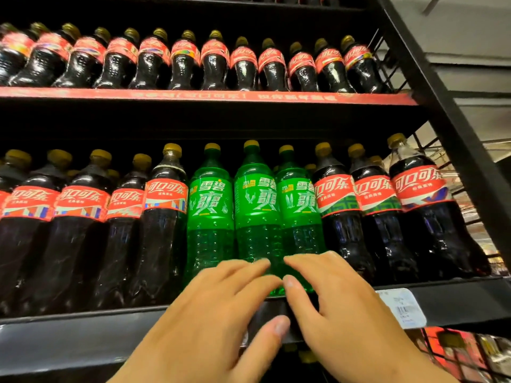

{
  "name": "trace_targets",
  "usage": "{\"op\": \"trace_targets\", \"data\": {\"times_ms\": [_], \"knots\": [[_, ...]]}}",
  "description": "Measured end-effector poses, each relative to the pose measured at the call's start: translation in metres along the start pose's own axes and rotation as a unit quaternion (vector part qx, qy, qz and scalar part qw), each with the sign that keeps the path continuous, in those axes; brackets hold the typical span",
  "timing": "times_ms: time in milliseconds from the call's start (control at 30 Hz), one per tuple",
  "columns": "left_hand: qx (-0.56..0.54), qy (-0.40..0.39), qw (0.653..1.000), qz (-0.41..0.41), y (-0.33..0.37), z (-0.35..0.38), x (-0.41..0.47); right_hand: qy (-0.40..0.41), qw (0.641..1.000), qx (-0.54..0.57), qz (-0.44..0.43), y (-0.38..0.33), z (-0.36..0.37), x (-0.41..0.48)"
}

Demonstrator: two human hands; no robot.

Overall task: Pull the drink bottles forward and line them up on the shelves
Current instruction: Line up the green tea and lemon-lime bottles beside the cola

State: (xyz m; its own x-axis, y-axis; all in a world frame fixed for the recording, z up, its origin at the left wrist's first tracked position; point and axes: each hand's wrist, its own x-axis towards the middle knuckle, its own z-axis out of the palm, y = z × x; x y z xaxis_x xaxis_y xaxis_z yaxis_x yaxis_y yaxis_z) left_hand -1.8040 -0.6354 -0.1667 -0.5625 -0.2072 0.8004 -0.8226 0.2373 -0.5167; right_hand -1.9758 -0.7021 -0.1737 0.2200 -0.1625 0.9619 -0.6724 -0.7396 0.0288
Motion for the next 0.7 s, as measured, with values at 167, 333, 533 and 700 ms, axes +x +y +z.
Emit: {"op": "trace_targets", "data": {"times_ms": [167, 333, 533, 700], "knots": [[0.091, -0.024, 0.995, -0.031, -0.003, 0.008, 0.002, -0.02, 1.0, 0.01, -0.021, 0.001, 0.0, 0.004], [0.124, -0.013, 0.991, -0.05, -0.002, 0.013, -0.004, 0.037, 0.997, 0.033, -0.061, -0.002, 0.002, -0.001], [0.102, -0.007, 0.993, -0.06, 0.014, 0.013, 0.004, 0.019, 0.992, 0.098, -0.074, 0.013, 0.003, -0.004], [0.071, -0.036, 0.996, -0.028, 0.033, 0.022, 0.029, 0.095, 0.995, 0.011, 0.009, 0.058, -0.024, -0.001]]}}
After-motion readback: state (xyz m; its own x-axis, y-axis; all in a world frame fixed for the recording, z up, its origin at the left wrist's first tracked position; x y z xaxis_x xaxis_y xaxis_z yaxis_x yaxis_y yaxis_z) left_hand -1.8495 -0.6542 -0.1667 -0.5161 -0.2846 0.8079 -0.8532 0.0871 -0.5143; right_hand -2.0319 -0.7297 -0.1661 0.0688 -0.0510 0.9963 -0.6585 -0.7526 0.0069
